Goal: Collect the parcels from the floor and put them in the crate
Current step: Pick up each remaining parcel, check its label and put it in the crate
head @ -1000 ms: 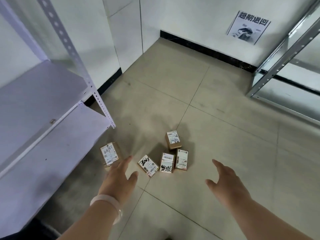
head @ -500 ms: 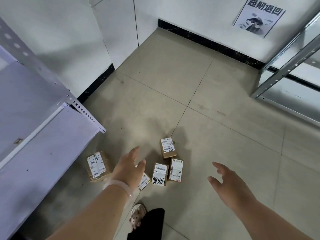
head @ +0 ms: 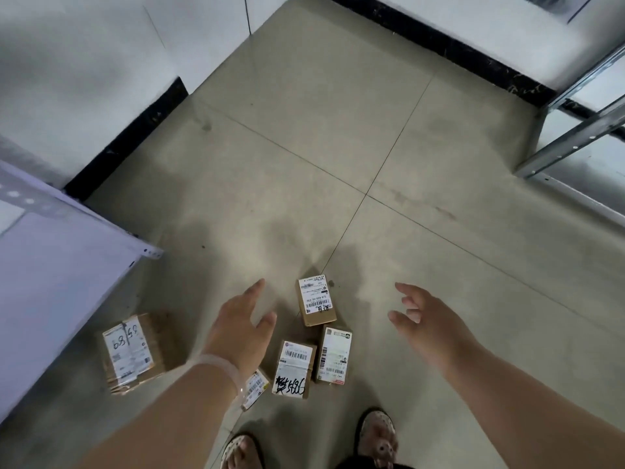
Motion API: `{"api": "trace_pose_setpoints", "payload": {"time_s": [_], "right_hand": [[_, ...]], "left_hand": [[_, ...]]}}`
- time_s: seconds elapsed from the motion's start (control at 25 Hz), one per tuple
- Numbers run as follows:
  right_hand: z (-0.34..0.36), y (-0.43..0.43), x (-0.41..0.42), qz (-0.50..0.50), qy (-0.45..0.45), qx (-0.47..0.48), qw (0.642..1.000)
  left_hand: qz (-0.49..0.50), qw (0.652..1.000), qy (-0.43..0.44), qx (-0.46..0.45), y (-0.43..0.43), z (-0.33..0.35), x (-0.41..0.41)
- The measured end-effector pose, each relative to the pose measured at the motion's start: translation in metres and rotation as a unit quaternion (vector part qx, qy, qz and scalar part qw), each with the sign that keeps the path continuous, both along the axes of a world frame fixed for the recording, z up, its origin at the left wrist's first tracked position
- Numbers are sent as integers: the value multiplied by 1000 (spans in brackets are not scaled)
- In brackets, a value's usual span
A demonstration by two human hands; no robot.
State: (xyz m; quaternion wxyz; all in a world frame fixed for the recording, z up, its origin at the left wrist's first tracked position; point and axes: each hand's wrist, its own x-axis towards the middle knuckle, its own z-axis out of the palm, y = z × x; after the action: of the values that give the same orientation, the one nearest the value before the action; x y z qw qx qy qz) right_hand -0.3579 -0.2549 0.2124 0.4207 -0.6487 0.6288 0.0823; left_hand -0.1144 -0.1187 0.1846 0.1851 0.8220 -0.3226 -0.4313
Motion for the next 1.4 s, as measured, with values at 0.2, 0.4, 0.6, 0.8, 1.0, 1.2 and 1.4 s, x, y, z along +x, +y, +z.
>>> {"api": "trace_pose_setpoints", "payload": {"time_s": [0.2, 0.4, 0.6, 0.8, 1.0, 1.2, 1.4], "right_hand": [[-137, -59, 21, 36, 40, 10, 998], [-240, -74, 47, -19, -39, 24, 999], [-304, -34, 47, -22, -22, 148, 989], [-297, -18, 51, -53, -42, 189, 980], [-222, -24, 67, -110, -115, 114, 981], [-74, -55, 113, -99, -193, 50, 975], [115, -91, 160, -40, -268, 23, 962]], "left_hand": [[26, 999, -14, 22, -30, -132, -2], [112, 992, 35, 39, -59, -241, -23], [113, 984, 116, 75, -64, -292, -59], [115, 984, 120, 61, -72, -284, -67], [171, 978, 118, 12, -77, -217, -50], [178, 976, 93, -84, -106, -62, 4], [151, 969, 58, -188, -134, 126, 54]]}}
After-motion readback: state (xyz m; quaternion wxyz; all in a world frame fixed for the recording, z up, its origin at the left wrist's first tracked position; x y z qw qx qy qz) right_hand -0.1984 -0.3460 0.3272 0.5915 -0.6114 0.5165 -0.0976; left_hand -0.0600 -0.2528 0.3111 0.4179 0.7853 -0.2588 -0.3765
